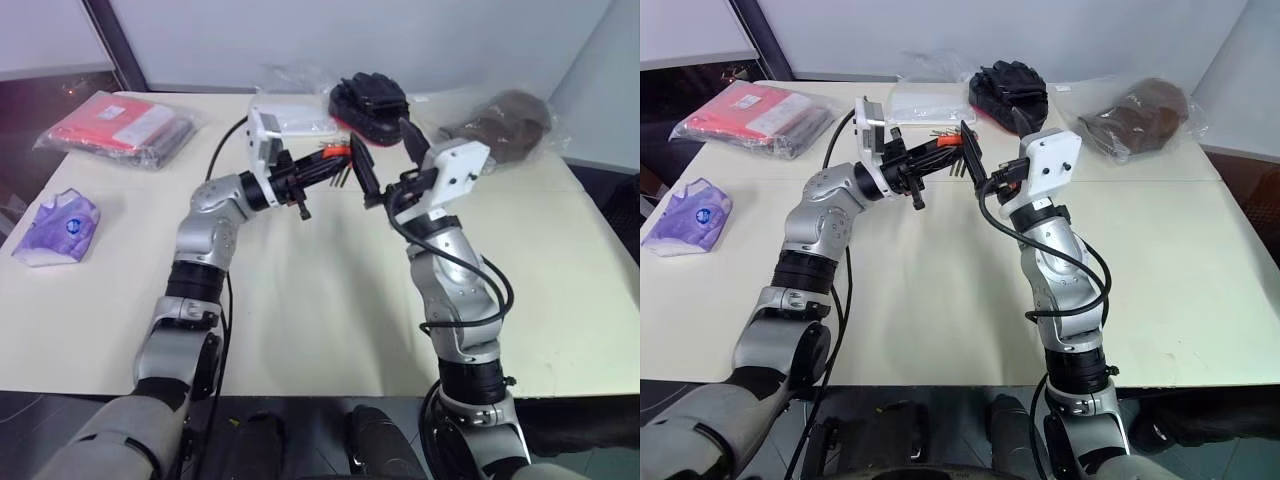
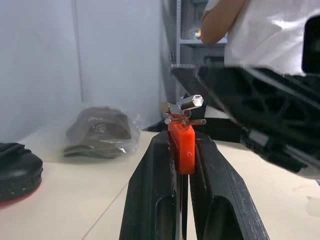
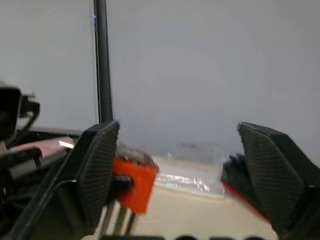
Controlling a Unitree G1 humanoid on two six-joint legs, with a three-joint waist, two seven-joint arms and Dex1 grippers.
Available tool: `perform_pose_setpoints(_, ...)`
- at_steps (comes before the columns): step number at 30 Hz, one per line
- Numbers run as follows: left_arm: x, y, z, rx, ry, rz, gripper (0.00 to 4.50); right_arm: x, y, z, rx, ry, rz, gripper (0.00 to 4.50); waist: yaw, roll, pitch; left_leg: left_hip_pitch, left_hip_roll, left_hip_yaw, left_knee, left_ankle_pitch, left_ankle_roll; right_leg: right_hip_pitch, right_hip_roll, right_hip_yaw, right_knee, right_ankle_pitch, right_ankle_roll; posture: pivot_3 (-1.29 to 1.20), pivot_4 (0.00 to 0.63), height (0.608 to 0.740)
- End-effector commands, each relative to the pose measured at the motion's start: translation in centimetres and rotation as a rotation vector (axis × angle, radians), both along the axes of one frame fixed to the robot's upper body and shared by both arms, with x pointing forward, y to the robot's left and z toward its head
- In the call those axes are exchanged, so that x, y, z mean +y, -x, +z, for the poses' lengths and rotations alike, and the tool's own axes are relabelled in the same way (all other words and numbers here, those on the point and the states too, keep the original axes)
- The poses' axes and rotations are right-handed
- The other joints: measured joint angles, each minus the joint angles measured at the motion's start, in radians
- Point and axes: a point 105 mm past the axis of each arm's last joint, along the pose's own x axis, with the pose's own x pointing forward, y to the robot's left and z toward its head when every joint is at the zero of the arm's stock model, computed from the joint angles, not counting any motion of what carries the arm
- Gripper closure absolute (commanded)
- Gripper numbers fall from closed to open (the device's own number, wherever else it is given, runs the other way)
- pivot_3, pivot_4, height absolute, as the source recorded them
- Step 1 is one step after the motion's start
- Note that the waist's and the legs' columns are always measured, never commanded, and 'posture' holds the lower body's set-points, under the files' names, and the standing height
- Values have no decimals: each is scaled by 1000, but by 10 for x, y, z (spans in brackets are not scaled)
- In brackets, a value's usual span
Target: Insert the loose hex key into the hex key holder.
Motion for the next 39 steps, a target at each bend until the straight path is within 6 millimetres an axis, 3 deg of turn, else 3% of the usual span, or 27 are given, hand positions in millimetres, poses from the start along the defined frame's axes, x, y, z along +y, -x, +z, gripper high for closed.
perform_pose_setpoints(1,2,0,16,-16,55,5,4500,-21,20,11,-52,-19,-27,503,1,0,0,0,0,0,0,0,0,0,0,0,0,0,0,0,150,740)
perform_pose_setpoints(5,-2,-3,3,137,85,-14,4500,-56,31,-17,42,40,-136,503,4,0,0,-2,0,0,0,0,0,1,0,0,-4,0,0,0,150,740)
perform_pose_setpoints(10,-26,5,-47,457,39,-104,4500,-84,47,-45,135,89,-231,503,-1,0,0,0,0,0,-1,0,0,2,0,0,-4,0,0,0,150,740)
perform_pose_setpoints(13,-43,14,-65,633,46,-162,4500,-96,59,-59,185,110,-278,503,0,0,0,0,0,-1,-1,0,0,3,1,0,-4,0,0,0,150,740)
perform_pose_setpoints(16,-55,19,-79,852,86,-204,4500,-102,68,-70,226,124,-315,503,1,0,0,0,0,-1,-1,0,0,3,1,0,-5,0,0,0,150,740)
perform_pose_setpoints(20,-66,24,-106,1008,50,-174,4500,-102,75,-78,247,147,-336,503,-2,0,0,2,0,-1,-1,0,0,5,1,0,-5,0,0,0,150,740)
perform_pose_setpoints(26,-71,24,-147,1109,-77,-56,4500,-97,80,-84,260,159,-353,503,0,0,0,2,-1,-1,-1,0,0,5,1,0,-6,0,0,0,150,740)
perform_pose_setpoints(31,-60,22,-157,1019,-156,-24,2223,-95,80,-86,260,178,-358,441,2,0,0,2,-1,-1,-1,0,0,5,1,0,-6,0,0,0,150,740)
perform_pose_setpoints(35,-39,8,-152,840,-196,62,258,-95,79,-86,263,199,-351,441,-1,0,0,4,-1,-1,-1,0,0,7,1,0,-7,0,0,0,150,740)
perform_pose_setpoints(36,-33,5,-150,746,-229,90,37,-96,79,-87,266,210,-348,441,-2,0,0,5,0,0,-1,0,0,8,1,0,-7,0,0,0,150,740)
perform_pose_setpoints(39,-15,-6,-136,459,-297,176,37,-99,80,-90,288,266,-324,441,-2,0,0,6,0,0,-2,0,0,9,1,1,-7,0,0,0,150,740)
